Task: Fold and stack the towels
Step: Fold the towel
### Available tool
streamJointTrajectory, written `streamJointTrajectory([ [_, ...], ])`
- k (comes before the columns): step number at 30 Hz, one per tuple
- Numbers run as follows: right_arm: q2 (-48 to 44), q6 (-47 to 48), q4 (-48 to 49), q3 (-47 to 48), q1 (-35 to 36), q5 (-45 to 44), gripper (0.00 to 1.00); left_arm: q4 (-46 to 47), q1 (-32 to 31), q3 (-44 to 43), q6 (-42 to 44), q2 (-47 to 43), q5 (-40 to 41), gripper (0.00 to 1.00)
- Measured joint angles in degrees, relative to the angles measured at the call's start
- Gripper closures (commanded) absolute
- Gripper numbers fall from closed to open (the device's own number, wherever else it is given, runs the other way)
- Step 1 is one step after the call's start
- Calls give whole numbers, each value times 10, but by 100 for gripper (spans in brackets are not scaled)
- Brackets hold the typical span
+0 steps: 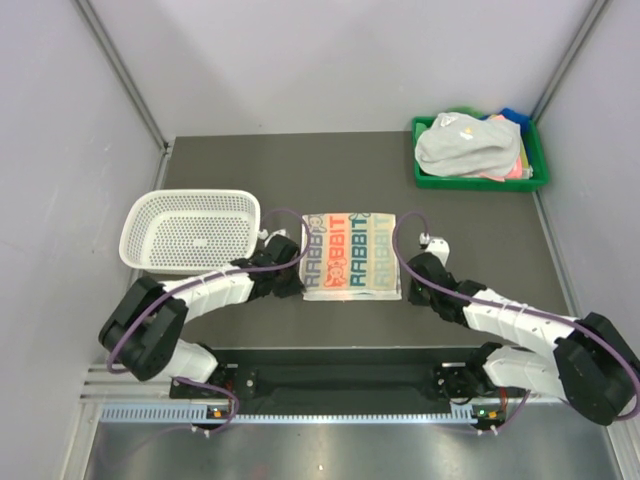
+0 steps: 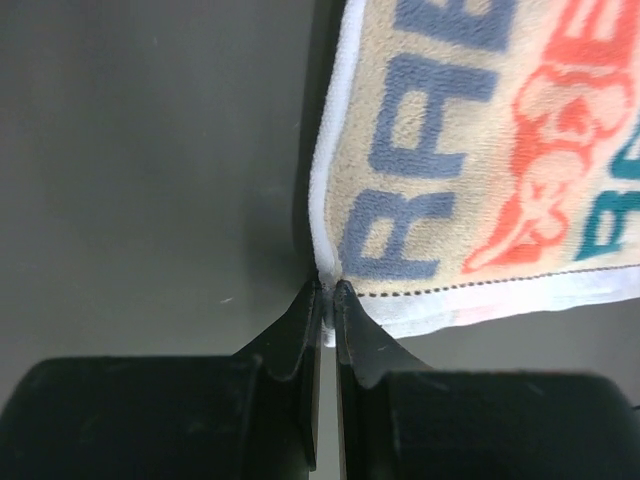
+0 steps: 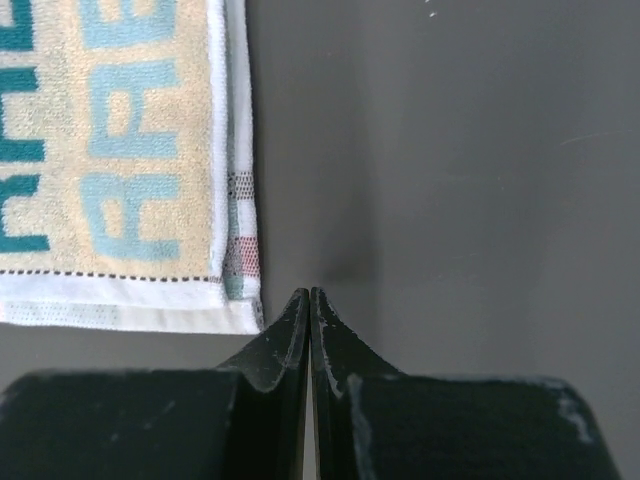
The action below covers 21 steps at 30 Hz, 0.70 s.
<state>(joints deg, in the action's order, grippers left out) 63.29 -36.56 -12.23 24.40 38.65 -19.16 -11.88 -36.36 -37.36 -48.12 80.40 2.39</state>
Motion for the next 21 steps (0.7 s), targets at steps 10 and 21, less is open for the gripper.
streamJointTrajectory([
  [10,2,-12,21,-4,1,2,82,24,-16,9,-5,15,1,100],
  [21,1,-15,15,10,33,-5,76,24,-16,9,-6,15,1,100],
])
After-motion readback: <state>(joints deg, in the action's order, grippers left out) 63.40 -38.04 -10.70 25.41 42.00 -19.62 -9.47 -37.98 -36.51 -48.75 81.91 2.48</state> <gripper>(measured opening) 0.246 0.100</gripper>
